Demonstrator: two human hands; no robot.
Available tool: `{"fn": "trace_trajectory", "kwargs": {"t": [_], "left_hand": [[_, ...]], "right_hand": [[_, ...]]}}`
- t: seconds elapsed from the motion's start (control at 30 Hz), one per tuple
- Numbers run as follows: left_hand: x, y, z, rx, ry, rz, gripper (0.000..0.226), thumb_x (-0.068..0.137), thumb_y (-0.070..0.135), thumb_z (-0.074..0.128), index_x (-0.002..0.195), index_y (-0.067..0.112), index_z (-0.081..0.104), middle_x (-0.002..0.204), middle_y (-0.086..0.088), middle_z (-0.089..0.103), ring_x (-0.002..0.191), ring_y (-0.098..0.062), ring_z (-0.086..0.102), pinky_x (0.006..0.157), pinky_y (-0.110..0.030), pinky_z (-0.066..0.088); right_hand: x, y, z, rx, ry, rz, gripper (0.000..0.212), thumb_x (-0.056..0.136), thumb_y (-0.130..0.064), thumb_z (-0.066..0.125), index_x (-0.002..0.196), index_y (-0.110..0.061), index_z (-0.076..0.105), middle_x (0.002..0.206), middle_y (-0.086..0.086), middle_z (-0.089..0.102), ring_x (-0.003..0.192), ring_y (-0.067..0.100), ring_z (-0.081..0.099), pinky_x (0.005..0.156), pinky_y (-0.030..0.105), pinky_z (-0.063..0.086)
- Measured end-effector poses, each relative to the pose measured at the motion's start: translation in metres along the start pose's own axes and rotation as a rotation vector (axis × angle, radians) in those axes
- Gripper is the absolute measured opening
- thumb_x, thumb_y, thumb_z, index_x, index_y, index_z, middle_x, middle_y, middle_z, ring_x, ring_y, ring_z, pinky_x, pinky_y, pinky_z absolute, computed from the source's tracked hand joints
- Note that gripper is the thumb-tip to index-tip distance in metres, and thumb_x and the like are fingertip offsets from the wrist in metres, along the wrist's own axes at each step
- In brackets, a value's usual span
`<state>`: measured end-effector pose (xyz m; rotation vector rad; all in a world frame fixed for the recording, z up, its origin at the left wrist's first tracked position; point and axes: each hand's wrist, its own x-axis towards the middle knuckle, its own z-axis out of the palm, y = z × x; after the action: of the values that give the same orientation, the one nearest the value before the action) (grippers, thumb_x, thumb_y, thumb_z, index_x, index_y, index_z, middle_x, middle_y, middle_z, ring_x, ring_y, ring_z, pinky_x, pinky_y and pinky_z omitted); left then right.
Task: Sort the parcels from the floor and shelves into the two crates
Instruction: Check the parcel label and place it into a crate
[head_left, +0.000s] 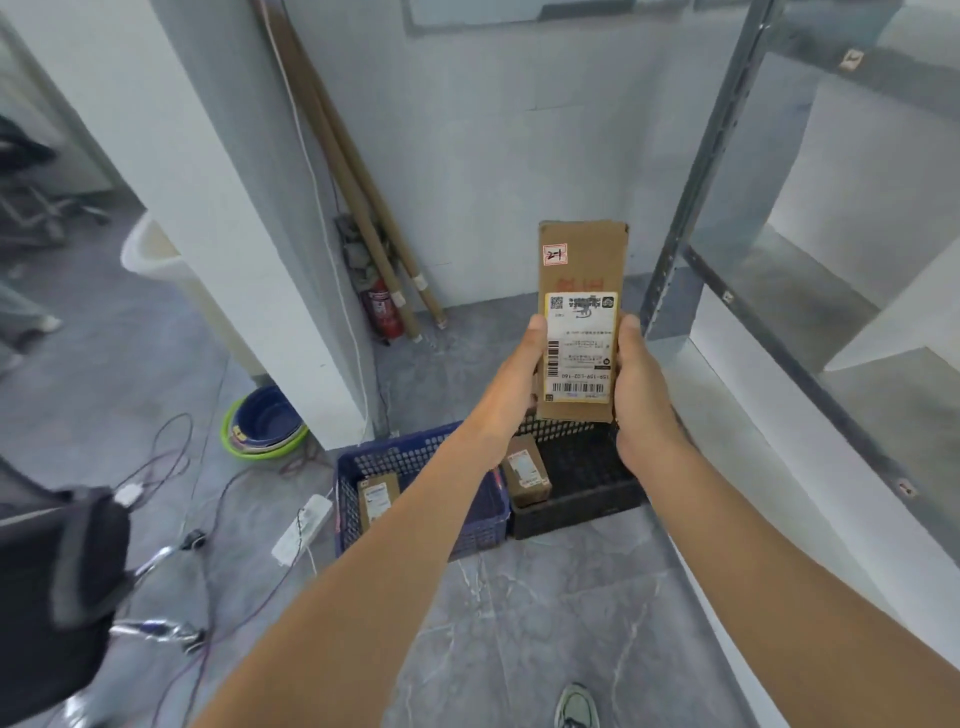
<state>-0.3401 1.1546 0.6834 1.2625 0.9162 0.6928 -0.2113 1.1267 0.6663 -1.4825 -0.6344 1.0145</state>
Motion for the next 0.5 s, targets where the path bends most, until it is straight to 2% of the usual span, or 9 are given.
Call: {"fn": "trace_trajectory", "kwargs": {"t": [0.07, 0.17, 0.3, 0.4, 0.5], "left_hand": [[0.013, -0.009, -0.012, 0.004, 0.047, -0.018, 0.048, 0.105, 0.064, 0.020, 0.136, 0.048, 0.053, 0.121, 0.028, 0.064, 0.099, 0.022, 0.060, 0.114, -0.044, 0.042], [0.027, -0.024, -0.035, -0.027, 0.107, -0.095, 0.060, 0.102, 0.069, 0.020, 0.150, 0.044, 0.044, 0.150, 0.016, 0.052, 0.126, 0.005, 0.052, 0.119, -0.047, 0.035], [0.045, -0.052, -0.073, -0.053, 0.214, -0.188, 0.059, 0.100, 0.072, 0.019, 0.139, 0.044, 0.053, 0.141, 0.015, 0.059, 0.113, 0.007, 0.055, 0.117, -0.045, 0.037], [0.061, -0.076, -0.108, -0.081, 0.239, -0.242, 0.064, 0.098, 0.075, 0.021, 0.141, 0.042, 0.056, 0.137, 0.014, 0.064, 0.124, -0.003, 0.058, 0.116, -0.047, 0.039], [0.080, -0.102, -0.148, -0.112, 0.267, -0.321, 0.064, 0.097, 0.076, 0.022, 0.140, 0.043, 0.056, 0.135, 0.014, 0.065, 0.125, -0.007, 0.059, 0.117, -0.050, 0.038]], "right_hand": [[0.021, 0.008, 0.011, -0.018, -0.057, 0.031, 0.054, 0.111, -0.057, 0.027, 0.137, -0.031, 0.067, 0.125, -0.006, 0.075, 0.115, 0.012, 0.071, 0.095, 0.037, 0.057], [0.043, 0.020, 0.033, -0.069, -0.129, 0.094, 0.055, 0.112, -0.056, 0.026, 0.134, -0.029, 0.068, 0.115, -0.010, 0.075, 0.104, 0.006, 0.072, 0.076, 0.026, 0.055], [0.072, 0.047, 0.069, -0.091, -0.225, 0.219, 0.056, 0.112, -0.057, 0.026, 0.137, -0.027, 0.066, 0.124, -0.004, 0.073, 0.097, 0.006, 0.071, 0.074, 0.027, 0.052], [0.092, 0.070, 0.100, -0.109, -0.266, 0.304, 0.054, 0.112, -0.056, 0.028, 0.138, -0.027, 0.066, 0.126, -0.003, 0.074, 0.099, 0.008, 0.073, 0.072, 0.027, 0.054], [0.113, 0.093, 0.136, -0.137, -0.280, 0.374, 0.053, 0.111, -0.057, 0.030, 0.134, -0.028, 0.069, 0.125, -0.002, 0.076, 0.100, 0.009, 0.075, 0.071, 0.026, 0.056]]}}
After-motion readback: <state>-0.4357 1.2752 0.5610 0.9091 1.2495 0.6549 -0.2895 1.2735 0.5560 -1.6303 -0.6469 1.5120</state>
